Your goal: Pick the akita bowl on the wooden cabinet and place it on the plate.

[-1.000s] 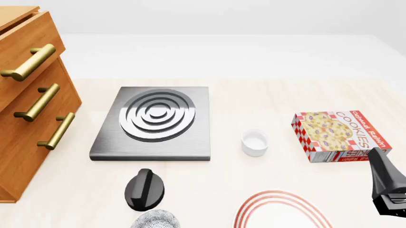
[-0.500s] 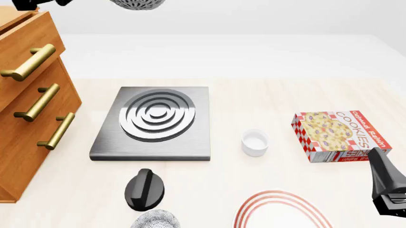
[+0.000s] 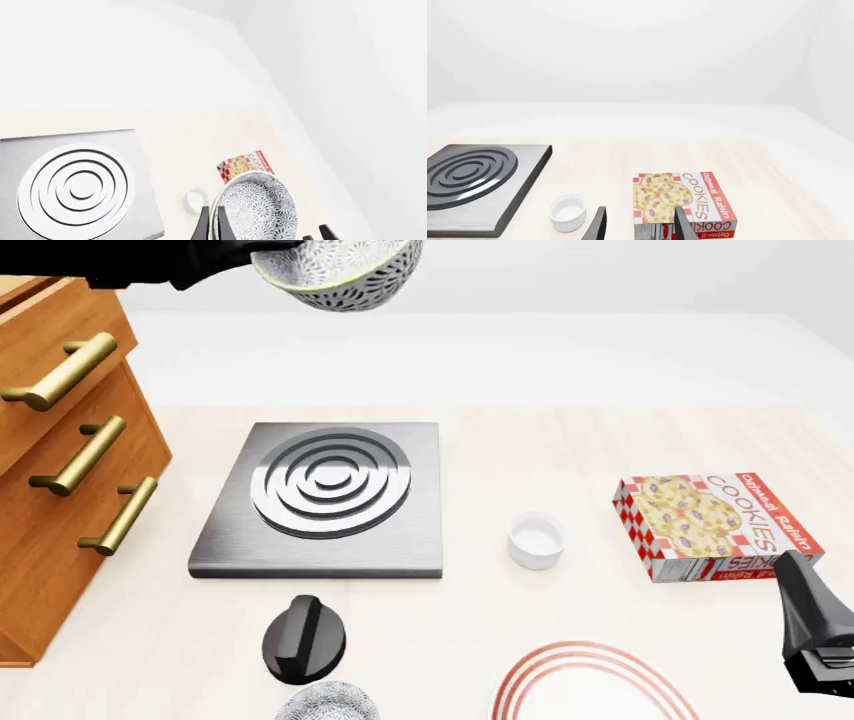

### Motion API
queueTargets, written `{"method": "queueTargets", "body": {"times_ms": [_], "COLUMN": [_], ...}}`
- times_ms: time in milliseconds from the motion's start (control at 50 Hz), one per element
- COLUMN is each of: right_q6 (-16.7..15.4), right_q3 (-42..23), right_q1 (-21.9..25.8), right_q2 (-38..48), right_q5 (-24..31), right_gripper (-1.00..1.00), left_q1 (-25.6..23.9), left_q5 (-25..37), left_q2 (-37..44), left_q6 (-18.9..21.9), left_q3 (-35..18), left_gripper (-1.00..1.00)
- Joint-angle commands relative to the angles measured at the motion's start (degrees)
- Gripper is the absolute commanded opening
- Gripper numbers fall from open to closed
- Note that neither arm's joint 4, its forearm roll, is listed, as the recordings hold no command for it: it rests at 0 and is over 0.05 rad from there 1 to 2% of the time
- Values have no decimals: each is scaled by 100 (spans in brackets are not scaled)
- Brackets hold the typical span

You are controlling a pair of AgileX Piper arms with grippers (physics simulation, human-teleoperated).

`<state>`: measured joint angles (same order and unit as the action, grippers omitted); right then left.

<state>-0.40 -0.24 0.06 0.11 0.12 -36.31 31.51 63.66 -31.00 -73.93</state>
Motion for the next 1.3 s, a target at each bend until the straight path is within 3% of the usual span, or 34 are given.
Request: {"method": "queueTargets", "body": {"times_ms": [20,820,1300], "right_q6": [1,0,1], "right_q3": [0,0,0], "right_q1": [1,0,1], "right_q2": [0,0,0], "right_q5": [1,0,0], "right_gripper": [100,100,100], "left_q1": [-281,-853,-1080], "left_q5": [-32,18,-247], "left_q2": [98,41,256], "left_q6": [72,-54,-98], "left_q3": [91,332,761], "left_gripper": [-100,-100,-100]}}
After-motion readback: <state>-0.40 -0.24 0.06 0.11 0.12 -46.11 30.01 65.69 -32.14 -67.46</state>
